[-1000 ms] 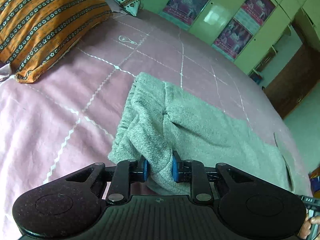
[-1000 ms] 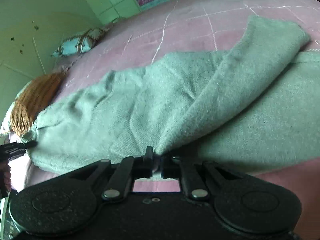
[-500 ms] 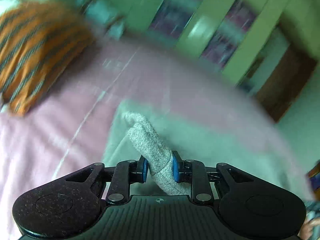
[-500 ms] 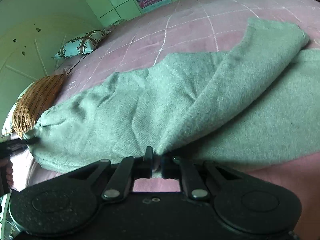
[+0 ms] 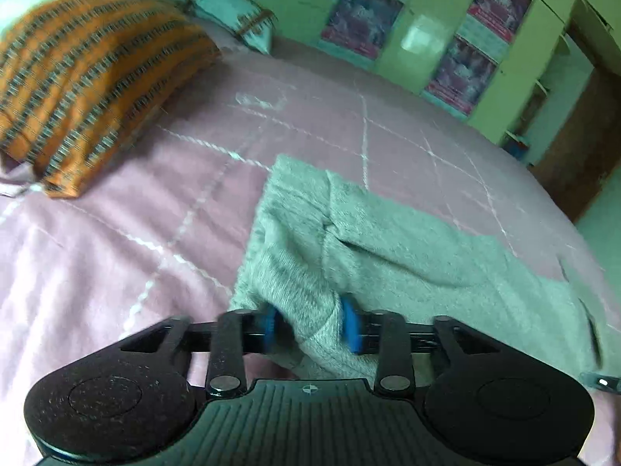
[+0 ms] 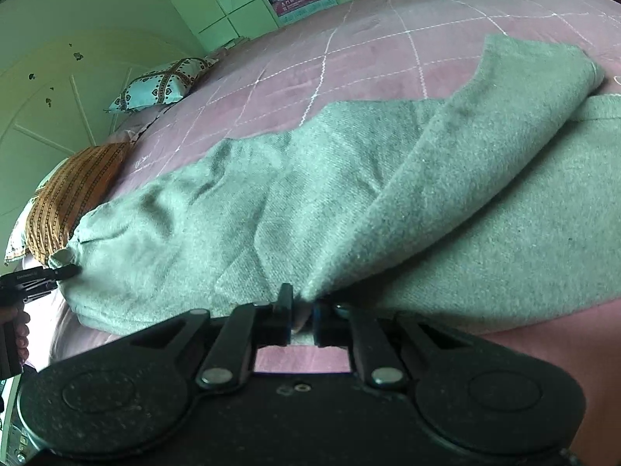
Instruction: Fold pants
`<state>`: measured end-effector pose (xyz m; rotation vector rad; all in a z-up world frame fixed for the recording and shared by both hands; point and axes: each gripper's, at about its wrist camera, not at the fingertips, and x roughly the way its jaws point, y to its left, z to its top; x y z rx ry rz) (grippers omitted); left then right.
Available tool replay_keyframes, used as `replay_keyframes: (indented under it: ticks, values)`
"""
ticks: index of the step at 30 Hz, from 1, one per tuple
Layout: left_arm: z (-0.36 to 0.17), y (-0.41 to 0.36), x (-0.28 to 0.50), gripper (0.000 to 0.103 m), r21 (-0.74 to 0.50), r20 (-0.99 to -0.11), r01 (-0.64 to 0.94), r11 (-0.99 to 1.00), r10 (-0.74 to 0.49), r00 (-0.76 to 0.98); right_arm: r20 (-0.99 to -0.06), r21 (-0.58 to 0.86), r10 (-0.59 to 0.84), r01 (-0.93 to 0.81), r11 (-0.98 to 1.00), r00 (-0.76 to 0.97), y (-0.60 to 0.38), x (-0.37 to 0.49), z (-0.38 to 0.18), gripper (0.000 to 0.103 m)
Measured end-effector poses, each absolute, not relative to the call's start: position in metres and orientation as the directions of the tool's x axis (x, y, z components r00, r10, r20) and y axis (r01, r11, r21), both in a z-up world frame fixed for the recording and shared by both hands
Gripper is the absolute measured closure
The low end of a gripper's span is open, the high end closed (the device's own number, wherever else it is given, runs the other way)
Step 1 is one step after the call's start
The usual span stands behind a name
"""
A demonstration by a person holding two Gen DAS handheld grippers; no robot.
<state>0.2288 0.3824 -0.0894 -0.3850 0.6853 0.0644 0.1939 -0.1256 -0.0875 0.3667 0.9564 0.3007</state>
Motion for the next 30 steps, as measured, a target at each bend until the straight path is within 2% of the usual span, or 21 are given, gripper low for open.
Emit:
replay_keyframes:
  ticks: [1, 2, 3, 4, 6, 9, 15, 20, 24, 27, 30]
  values:
    - [-0.090, 0.383, 0.232, 0.034, -0.329, -0.615, -0.202, 0.922, -0.047, 0.787, -0.731, 0.423, 0.398, -0.088, 0.902, 0.554, -0.125, 0.192, -0.084, 0.099]
    - [-0.085, 0.378, 0.225, 0.006, -0.328, -0.598, -0.226, 0.917, -0.016, 0.802, -0.723, 0.412, 0.386, -0.090, 0.907, 0.573, -0.127, 0.187, -0.078, 0.093]
    - [-0.080, 0.372, 0.217, 0.000, -0.296, -0.589, -0.275, 0.915, 0.051, 0.807, -0.717, 0.402, 0.376, -0.094, 0.911, 0.587, -0.128, 0.184, -0.075, 0.089]
    - [-0.077, 0.367, 0.211, 0.000, -0.269, -0.577, -0.308, 0.913, 0.103, 0.810, -0.716, 0.393, 0.369, -0.095, 0.915, 0.593, -0.129, 0.180, -0.072, 0.088]
    - [-0.071, 0.353, 0.198, 0.000, -0.262, -0.563, -0.328, 0.908, 0.133, 0.816, -0.709, 0.397, 0.369, -0.092, 0.913, 0.601, -0.135, 0.172, -0.067, 0.088]
    - [-0.066, 0.321, 0.186, 0.000, -0.245, -0.547, -0.297, 0.923, 0.121, 0.828, -0.693, 0.373, 0.332, -0.077, 0.925, 0.640, -0.151, 0.156, -0.058, 0.088]
    - [-0.070, 0.232, 0.190, 0.000, -0.201, -0.576, -0.256, 0.946, 0.098, 0.811, -0.669, 0.371, 0.276, -0.011, 0.928, 0.690, -0.179, 0.147, -0.043, 0.088]
    - [-0.075, 0.158, 0.204, 0.000, -0.060, -0.643, -0.222, 0.973, 0.132, 0.755, -0.666, 0.339, 0.253, -0.018, 0.941, 0.702, -0.182, 0.152, -0.034, 0.087]
    - [-0.094, 0.128, 0.208, 0.000, 0.106, -0.670, -0.271, 0.957, 0.270, 0.692, -0.685, 0.281, 0.212, -0.015, 0.960, 0.697, -0.173, 0.173, -0.037, 0.079]
    - [-0.091, 0.127, 0.207, 0.000, 0.083, -0.672, -0.293, 0.952, 0.271, 0.689, -0.688, 0.280, 0.206, -0.008, 0.960, 0.696, -0.168, 0.193, -0.041, 0.076]
    - [-0.090, 0.123, 0.205, 0.000, 0.090, -0.671, -0.297, 0.951, 0.278, 0.688, -0.715, 0.221, 0.148, 0.019, 0.975, 0.683, -0.154, 0.219, -0.049, 0.074]
